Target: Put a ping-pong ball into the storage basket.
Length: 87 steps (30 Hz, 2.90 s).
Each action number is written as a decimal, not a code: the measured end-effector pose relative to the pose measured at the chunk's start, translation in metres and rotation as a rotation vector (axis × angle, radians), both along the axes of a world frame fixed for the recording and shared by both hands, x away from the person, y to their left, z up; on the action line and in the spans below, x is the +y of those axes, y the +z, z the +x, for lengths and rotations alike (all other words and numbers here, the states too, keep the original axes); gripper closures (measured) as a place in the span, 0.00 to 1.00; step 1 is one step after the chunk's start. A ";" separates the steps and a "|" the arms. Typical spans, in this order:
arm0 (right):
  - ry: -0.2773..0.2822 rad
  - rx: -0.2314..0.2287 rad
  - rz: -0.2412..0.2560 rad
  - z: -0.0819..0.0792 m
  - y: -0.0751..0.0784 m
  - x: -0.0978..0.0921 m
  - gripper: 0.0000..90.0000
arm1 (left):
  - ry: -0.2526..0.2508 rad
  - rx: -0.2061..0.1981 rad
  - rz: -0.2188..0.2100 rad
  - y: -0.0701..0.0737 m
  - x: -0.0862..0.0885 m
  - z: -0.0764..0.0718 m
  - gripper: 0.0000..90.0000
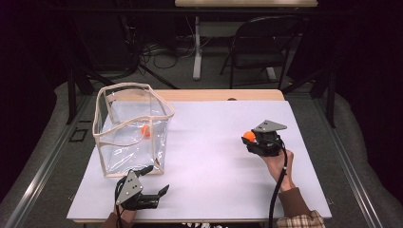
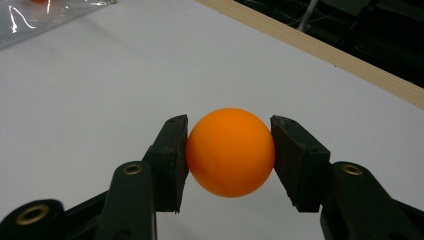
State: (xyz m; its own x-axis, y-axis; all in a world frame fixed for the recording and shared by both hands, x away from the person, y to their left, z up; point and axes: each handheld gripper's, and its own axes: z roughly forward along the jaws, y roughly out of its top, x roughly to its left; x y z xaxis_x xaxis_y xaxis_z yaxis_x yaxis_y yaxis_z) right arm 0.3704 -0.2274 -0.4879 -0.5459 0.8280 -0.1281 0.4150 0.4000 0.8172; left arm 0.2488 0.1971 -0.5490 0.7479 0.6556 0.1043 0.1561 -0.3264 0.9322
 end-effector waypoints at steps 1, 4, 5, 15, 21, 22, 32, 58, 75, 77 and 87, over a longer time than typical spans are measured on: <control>0.001 -0.002 0.000 -0.001 0.001 0.000 0.56 | 0.001 0.001 -0.001 0.000 0.000 0.000 0.18; 0.002 -0.012 0.003 -0.002 0.004 -0.001 0.56 | 0.000 0.001 -0.001 0.000 0.000 0.000 0.18; 0.001 -0.014 0.004 -0.003 0.004 -0.001 0.56 | -0.001 0.001 0.000 0.000 0.000 0.000 0.18; 0.008 -0.034 0.005 -0.006 0.010 0.000 0.56 | -0.001 0.002 -0.002 0.000 0.000 0.000 0.18; 0.005 -0.040 0.013 -0.008 0.013 0.001 0.56 | -0.001 0.002 0.000 0.000 -0.001 0.000 0.18; 0.005 -0.043 0.013 -0.008 0.013 0.001 0.56 | -0.001 0.002 -0.001 0.000 -0.001 0.000 0.18; 0.015 -0.057 0.025 -0.012 0.018 0.002 0.56 | -0.001 0.000 0.001 0.000 0.000 0.000 0.18; 0.044 -0.073 0.045 -0.015 0.024 0.014 0.56 | -0.002 0.007 0.002 -0.002 -0.001 0.001 0.18; 0.072 -0.087 0.048 -0.013 0.033 0.029 0.56 | 0.002 0.006 -0.001 -0.001 0.000 0.001 0.18; 0.081 -0.088 0.043 -0.012 0.034 0.032 0.56 | 0.004 0.005 -0.002 -0.001 0.000 0.001 0.18; 0.110 -0.086 0.029 -0.010 0.037 0.045 0.56 | 0.002 0.005 -0.001 -0.001 0.000 0.001 0.18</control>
